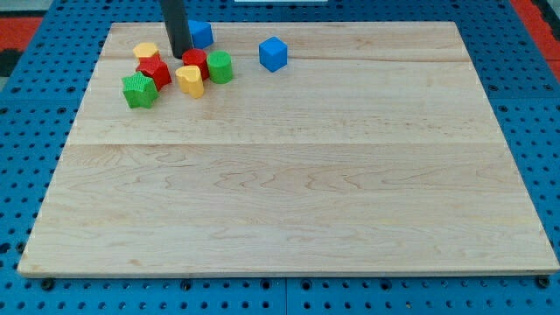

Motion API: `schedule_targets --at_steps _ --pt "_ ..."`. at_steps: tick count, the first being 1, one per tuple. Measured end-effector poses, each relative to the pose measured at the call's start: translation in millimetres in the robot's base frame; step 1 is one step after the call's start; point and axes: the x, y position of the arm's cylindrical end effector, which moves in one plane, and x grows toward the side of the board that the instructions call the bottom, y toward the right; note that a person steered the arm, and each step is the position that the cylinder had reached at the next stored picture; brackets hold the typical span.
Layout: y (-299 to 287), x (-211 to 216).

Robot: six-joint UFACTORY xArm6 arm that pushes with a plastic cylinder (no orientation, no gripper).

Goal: Move the green circle diagonally to the cube

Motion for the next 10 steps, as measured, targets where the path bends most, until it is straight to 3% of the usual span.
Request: schedule_targets --at_steps 1,2,3,4,5,7,8,9,10 --pt "-4 34" --pt "45 56" --pt "90 50" --pt "65 52" --pt "48 16" --pt "122 12" --pt "175 62" --pt "189 91" --pt "175 88"
